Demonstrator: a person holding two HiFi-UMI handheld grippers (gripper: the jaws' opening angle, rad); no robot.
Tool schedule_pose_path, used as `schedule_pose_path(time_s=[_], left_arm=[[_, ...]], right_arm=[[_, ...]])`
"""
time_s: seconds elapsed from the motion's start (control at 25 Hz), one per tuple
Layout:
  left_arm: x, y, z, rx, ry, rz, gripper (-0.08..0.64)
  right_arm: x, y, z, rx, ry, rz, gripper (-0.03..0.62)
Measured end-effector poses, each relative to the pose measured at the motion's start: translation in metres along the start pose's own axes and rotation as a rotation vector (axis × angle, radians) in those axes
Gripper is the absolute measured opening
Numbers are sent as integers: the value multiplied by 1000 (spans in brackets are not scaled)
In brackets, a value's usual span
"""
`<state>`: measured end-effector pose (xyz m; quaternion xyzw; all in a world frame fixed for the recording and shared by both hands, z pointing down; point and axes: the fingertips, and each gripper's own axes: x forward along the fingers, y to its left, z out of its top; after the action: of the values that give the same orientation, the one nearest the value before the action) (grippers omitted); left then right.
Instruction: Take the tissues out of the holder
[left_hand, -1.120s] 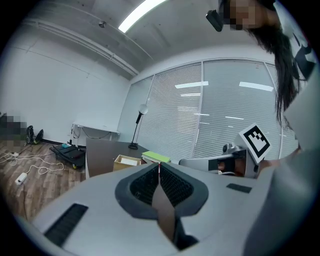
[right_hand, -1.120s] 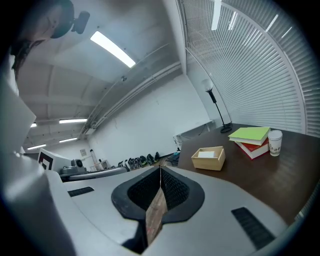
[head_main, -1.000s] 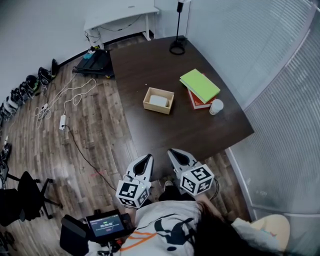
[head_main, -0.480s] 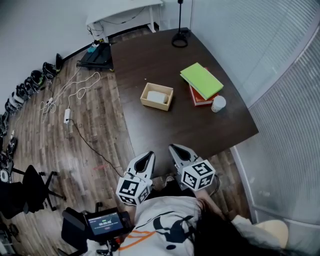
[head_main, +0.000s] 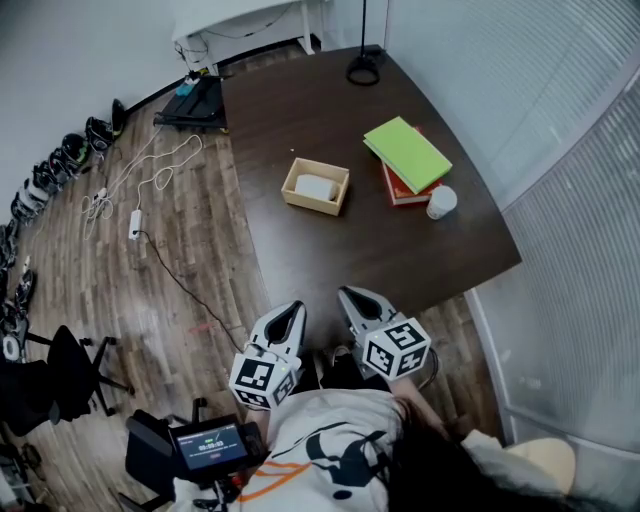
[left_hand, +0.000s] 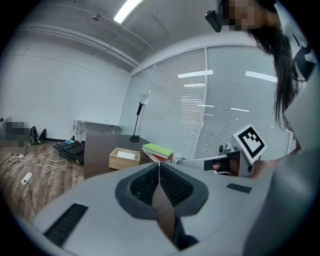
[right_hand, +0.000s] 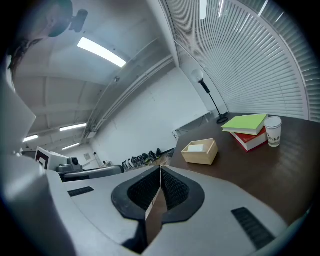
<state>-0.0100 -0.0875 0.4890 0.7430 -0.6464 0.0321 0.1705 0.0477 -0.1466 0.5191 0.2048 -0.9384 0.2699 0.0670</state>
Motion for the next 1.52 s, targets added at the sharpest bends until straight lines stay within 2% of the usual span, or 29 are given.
schedule_pose_path(time_s=[0.2, 0.44, 0.68, 0.88, 1.0, 1.16, 1.32, 1.52], left_arm=[[14, 5, 6, 12, 5, -54, 0], [31, 29, 12, 23, 21, -113, 0], [51, 59, 24, 35, 25, -178, 0], [64, 83, 28, 49, 39, -229, 0], [72, 99, 31, 35, 38, -252, 0], [78, 116, 35, 15, 42, -279, 0], [84, 131, 36, 2, 52, -301, 0], [88, 148, 35, -6, 72, -327, 0]], right_arm=[[9, -6, 3, -7, 17, -35, 11], [38, -12, 18, 33, -27, -40, 11], [74, -33, 34, 2, -17, -119, 12], [110, -52, 49, 28, -9, -188, 19], [136, -62, 56, 61, 9, -219, 101], [170, -78, 64, 90, 23, -313, 259], [205, -100, 63, 116, 46, -388, 301], [234, -138, 54, 111, 101, -528, 358]])
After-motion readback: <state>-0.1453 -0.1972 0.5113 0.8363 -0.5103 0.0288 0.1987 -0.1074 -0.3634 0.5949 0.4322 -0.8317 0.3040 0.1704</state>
